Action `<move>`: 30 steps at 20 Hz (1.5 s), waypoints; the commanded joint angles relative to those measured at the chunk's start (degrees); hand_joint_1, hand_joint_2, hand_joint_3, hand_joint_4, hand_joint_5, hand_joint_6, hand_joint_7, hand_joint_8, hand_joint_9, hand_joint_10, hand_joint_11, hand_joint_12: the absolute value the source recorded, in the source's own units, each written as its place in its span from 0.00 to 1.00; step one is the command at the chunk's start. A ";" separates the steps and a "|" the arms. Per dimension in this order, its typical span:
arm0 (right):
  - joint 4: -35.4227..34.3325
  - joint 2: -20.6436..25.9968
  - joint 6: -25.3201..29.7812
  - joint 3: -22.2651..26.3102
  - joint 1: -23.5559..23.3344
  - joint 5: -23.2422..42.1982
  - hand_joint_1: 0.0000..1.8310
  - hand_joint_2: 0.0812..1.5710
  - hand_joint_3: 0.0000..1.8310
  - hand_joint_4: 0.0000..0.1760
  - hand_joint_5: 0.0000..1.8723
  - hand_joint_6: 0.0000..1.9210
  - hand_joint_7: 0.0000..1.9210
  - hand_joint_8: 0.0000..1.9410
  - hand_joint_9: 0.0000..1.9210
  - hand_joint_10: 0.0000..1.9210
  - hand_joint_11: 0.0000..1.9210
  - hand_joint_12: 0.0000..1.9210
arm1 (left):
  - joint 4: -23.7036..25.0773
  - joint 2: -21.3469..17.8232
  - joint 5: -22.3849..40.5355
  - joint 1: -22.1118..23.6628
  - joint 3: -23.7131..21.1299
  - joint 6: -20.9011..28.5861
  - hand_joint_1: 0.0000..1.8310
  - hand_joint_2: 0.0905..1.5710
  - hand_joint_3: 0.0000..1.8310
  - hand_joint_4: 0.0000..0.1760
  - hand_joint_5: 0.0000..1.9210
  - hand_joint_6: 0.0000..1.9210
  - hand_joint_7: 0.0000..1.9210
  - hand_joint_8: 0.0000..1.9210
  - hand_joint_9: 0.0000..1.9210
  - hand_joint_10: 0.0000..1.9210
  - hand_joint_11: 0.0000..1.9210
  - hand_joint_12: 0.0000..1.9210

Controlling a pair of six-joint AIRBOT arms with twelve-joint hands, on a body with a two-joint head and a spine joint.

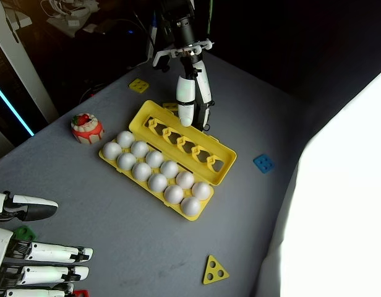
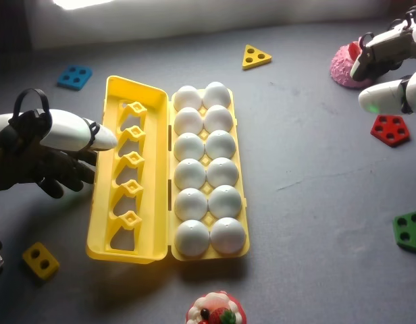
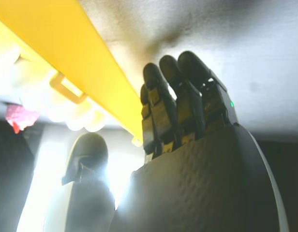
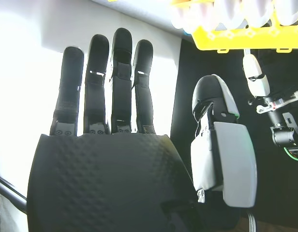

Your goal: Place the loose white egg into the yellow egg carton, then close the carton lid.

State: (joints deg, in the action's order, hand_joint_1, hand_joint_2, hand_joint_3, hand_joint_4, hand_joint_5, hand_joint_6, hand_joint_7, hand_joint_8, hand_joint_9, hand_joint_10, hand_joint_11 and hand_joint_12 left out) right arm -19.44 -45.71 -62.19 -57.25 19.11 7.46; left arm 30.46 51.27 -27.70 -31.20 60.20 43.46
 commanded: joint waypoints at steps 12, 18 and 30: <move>0.02 0.38 0.33 0.00 -0.75 6.60 0.13 0.77 0.00 0.00 0.22 0.32 0.32 0.04 0.11 0.59 0.00 0.90 | 0.89 0.20 -1.16 11.98 -1.41 -6.87 0.12 0.84 0.00 0.00 0.24 0.00 0.30 0.00 0.15 0.39 0.00 0.81; 0.02 0.33 0.33 0.03 -0.74 6.62 0.12 0.78 0.00 0.00 0.21 0.35 0.31 0.05 0.11 0.59 0.00 0.91 | -2.11 0.24 -4.63 17.61 -5.40 -13.77 0.12 0.84 0.00 0.00 0.23 0.00 0.30 0.00 0.16 0.38 0.00 0.81; 0.02 0.28 0.33 0.03 -0.74 6.68 0.12 0.78 0.00 0.00 0.19 0.36 0.30 0.07 0.11 0.61 0.00 0.93 | -2.41 2.52 -6.23 17.38 -13.62 -13.81 0.11 0.84 0.00 0.00 0.24 0.00 0.31 0.01 0.16 0.37 0.00 0.83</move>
State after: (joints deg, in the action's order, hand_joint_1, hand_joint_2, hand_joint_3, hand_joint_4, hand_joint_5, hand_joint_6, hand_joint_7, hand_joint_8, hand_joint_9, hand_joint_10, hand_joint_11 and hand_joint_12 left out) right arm -19.44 -45.78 -62.17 -57.21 19.11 7.86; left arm 26.94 53.78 -37.10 -14.35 46.59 29.47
